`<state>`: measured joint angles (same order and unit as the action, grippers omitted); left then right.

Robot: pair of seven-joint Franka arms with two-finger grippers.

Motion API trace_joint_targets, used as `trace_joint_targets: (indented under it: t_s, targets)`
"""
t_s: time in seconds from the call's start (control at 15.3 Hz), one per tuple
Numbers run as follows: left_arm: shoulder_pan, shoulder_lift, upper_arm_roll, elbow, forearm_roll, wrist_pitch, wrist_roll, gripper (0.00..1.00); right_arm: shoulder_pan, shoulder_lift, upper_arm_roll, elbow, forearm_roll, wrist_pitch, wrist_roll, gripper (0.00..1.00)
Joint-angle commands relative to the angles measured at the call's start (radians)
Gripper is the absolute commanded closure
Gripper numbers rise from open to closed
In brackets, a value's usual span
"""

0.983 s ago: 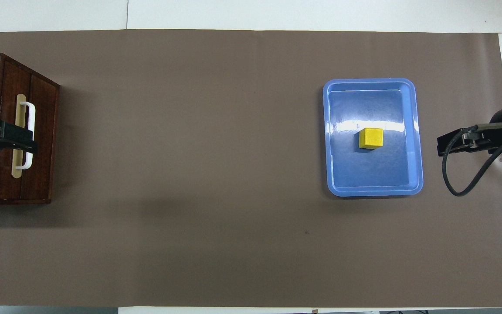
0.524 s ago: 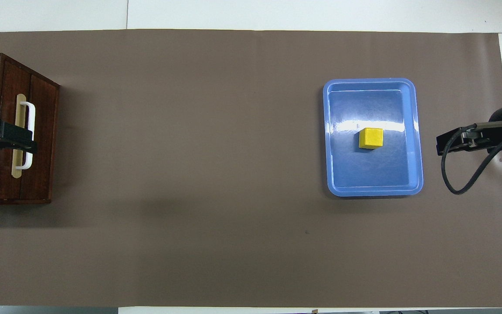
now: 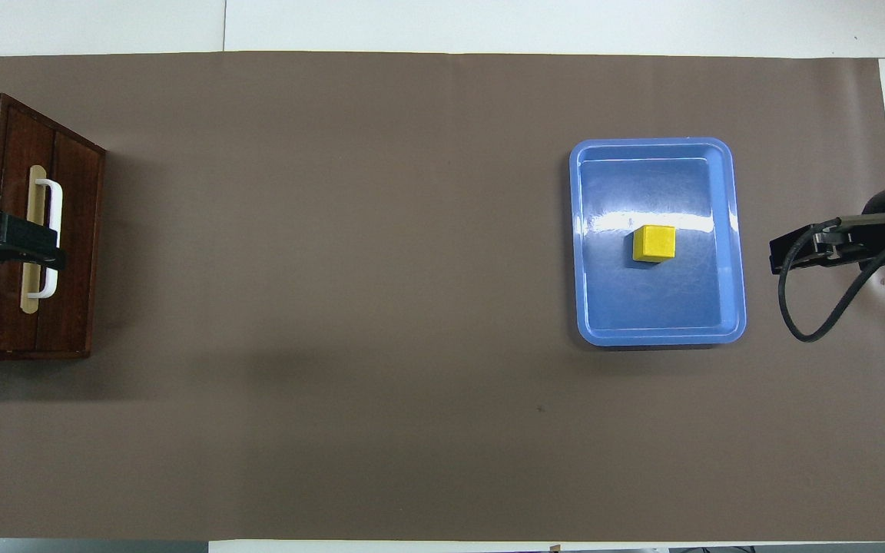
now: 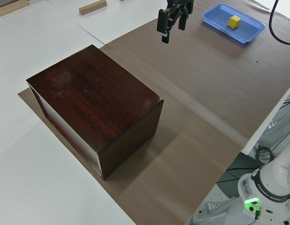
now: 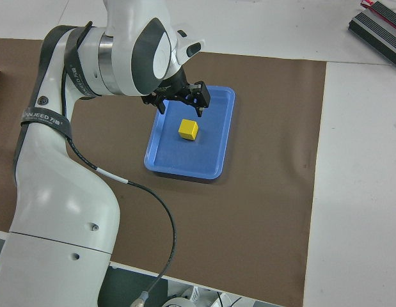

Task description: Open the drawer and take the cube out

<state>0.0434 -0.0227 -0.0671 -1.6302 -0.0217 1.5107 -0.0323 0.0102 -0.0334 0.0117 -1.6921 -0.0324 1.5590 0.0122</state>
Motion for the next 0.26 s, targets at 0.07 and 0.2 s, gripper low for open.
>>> trace_joint_targets:
  t_s: [0.07,0.2]
  targets:
    - [-0.002,-0.005,0.007,-0.002,-0.012,0.0,0.005,0.0,-0.01,0.012,0.005,0.025,-0.015,-0.028,-0.02,0.0]
    - [0.001,-0.005,0.007,-0.002,-0.007,0.008,0.006,0.0,-0.01,0.012,0.005,0.025,-0.015,-0.03,-0.02,0.0]
